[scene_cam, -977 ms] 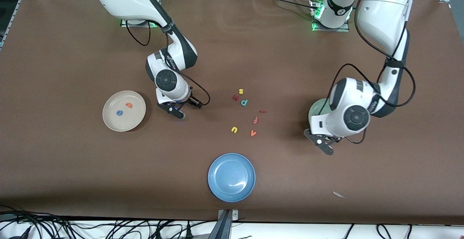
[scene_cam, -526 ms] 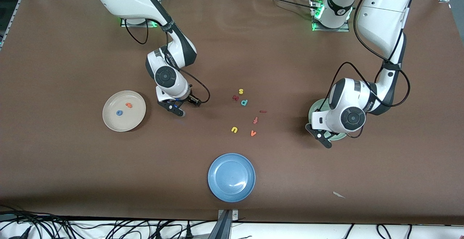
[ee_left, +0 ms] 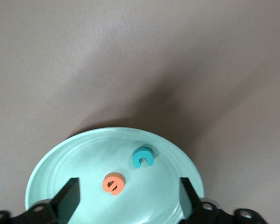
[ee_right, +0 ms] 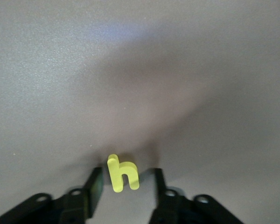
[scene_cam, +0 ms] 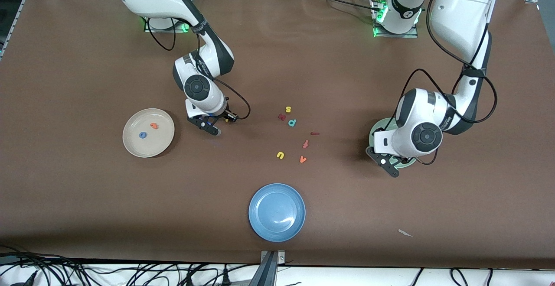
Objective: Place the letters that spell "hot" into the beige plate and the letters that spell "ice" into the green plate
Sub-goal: 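Grasp the yellow h with the right gripper while the left gripper grasps pink i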
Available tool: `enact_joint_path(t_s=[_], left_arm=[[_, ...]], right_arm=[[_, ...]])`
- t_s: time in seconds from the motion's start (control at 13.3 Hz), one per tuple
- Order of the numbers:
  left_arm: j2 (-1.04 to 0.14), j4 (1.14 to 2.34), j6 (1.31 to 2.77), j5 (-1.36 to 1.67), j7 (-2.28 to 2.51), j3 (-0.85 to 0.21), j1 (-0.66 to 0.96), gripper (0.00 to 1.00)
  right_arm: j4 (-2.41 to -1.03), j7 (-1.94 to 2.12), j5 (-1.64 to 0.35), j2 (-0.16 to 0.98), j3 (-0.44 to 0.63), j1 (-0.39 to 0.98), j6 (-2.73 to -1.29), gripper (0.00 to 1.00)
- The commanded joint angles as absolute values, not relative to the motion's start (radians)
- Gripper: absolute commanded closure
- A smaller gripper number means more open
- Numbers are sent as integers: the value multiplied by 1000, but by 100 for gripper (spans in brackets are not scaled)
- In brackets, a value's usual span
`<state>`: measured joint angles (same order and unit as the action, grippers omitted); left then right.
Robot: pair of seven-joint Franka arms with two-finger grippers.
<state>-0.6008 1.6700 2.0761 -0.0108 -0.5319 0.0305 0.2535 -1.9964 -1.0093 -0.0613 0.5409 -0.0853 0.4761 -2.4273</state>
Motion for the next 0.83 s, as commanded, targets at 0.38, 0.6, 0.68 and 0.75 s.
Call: enact_joint_path(t_s=[0.38,0.6,0.68,0.75], left_arm=[[-583,1660,2071,-12,-255,-133,287,0],[-617,1663,2146,-21,-267,-167,333,0],[-630,1666,2166,-26,-267,-185,344,0],[-643,1667,2183,-32,-267,-193,374,1]], right_arm=[[-2029,-1014,-77,517,-89,477,-2459,55],[-2029,-1015,-77,518,-89,477,-2459,66],[-2029,-1015,-77,520,-89,477,-2459,66],[-2029,-1015,-77,522,-89,477,-2460,66]])
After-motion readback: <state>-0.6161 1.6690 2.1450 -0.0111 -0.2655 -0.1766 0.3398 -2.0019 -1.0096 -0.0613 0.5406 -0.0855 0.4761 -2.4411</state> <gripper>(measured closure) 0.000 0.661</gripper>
